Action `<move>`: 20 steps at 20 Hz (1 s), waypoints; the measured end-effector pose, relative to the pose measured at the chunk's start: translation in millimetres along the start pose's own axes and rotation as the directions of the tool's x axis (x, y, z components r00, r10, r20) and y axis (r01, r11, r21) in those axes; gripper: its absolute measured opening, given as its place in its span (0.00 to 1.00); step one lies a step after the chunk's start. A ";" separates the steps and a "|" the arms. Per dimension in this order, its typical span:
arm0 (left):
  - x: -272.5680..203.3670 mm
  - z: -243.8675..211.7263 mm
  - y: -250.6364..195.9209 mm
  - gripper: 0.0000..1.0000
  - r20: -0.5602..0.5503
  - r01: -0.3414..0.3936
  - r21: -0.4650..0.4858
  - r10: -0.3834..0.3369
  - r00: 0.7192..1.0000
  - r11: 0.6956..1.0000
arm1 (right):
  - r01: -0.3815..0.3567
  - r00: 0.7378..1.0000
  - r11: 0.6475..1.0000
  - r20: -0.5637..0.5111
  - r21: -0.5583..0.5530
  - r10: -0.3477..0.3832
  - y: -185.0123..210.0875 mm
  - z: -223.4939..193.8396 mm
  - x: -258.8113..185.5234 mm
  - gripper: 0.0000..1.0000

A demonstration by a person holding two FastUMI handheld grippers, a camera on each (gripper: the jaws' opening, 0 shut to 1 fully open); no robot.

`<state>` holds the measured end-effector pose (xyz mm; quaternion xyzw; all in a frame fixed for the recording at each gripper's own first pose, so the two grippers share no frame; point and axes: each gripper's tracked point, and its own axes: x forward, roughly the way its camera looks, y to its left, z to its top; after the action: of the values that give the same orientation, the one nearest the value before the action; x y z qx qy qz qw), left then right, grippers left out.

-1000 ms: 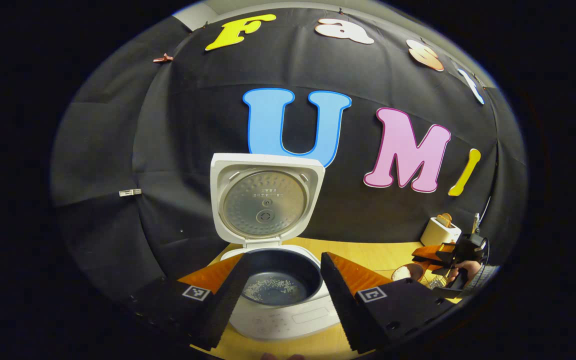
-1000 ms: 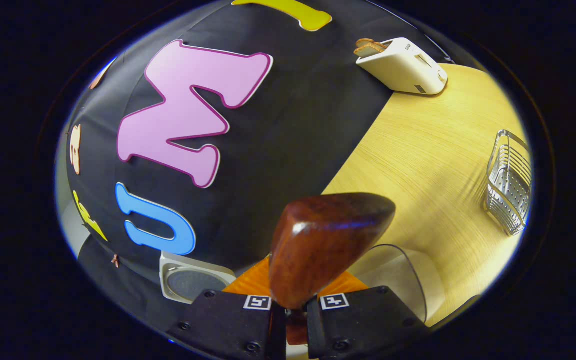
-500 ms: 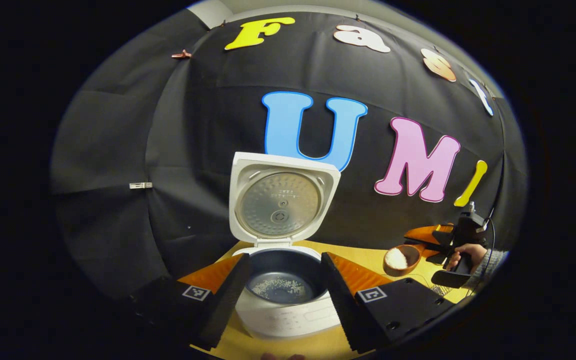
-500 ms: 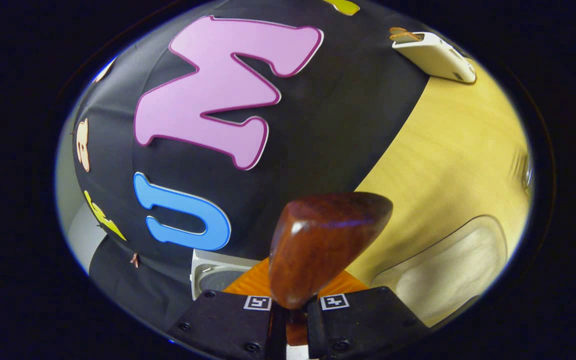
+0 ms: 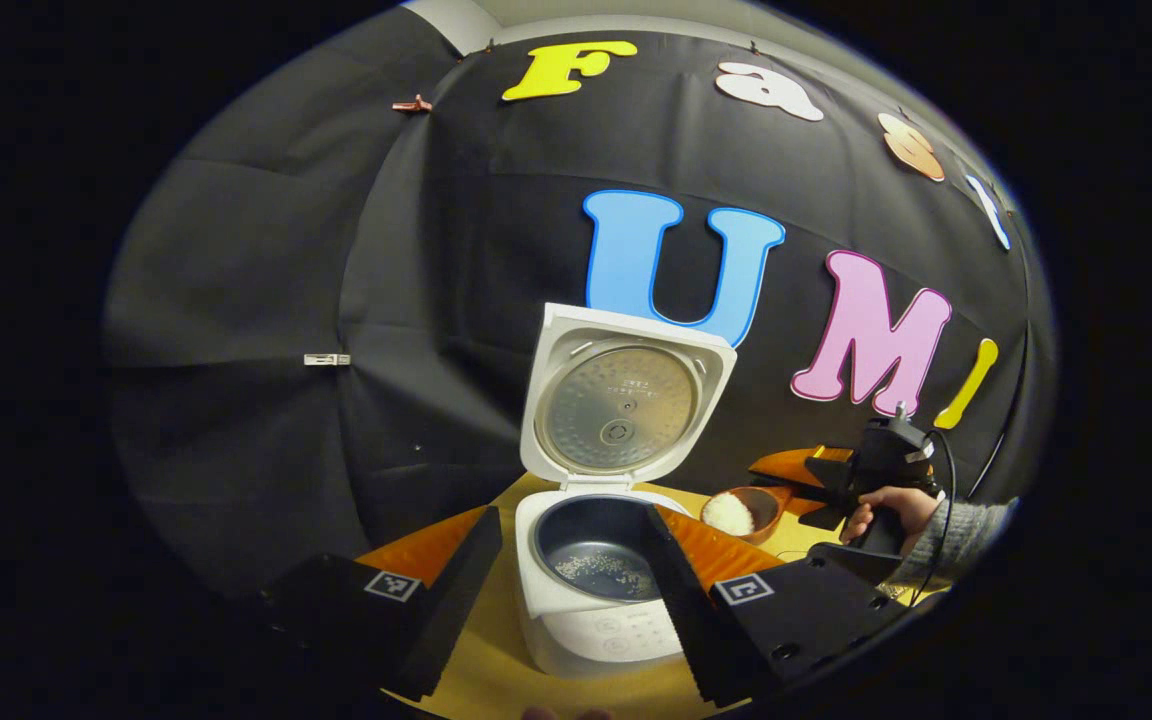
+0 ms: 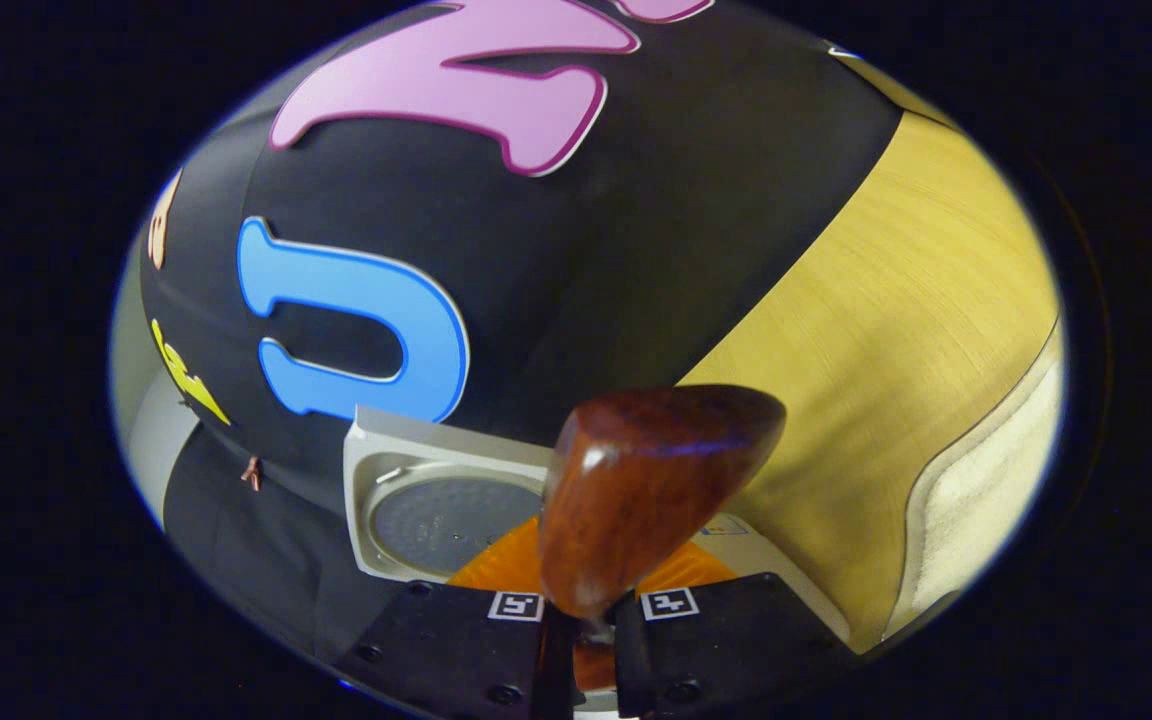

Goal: Close the left gripper, press the button to open the rice cooker; take a wooden spoon from the chopstick holder with the right hand, scoop a spoonful of rice and pour it into the rice cooker, then put the wooden spoon back into the chopstick holder.

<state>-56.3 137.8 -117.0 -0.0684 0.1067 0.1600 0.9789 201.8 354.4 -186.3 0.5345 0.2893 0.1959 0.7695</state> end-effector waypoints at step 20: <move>2.6 -12.2 12.8 0.91 -0.007 -0.059 -0.023 0.059 0.998 0.998 | 0.028 0.991 0.721 -0.074 -0.693 -0.109 30.0 -70.2 50.7 0.20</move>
<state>-60.4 148.5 -130.7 -0.0771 0.1098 0.1900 0.9726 194.3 445.7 -188.6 0.1873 0.2571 0.2898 0.9027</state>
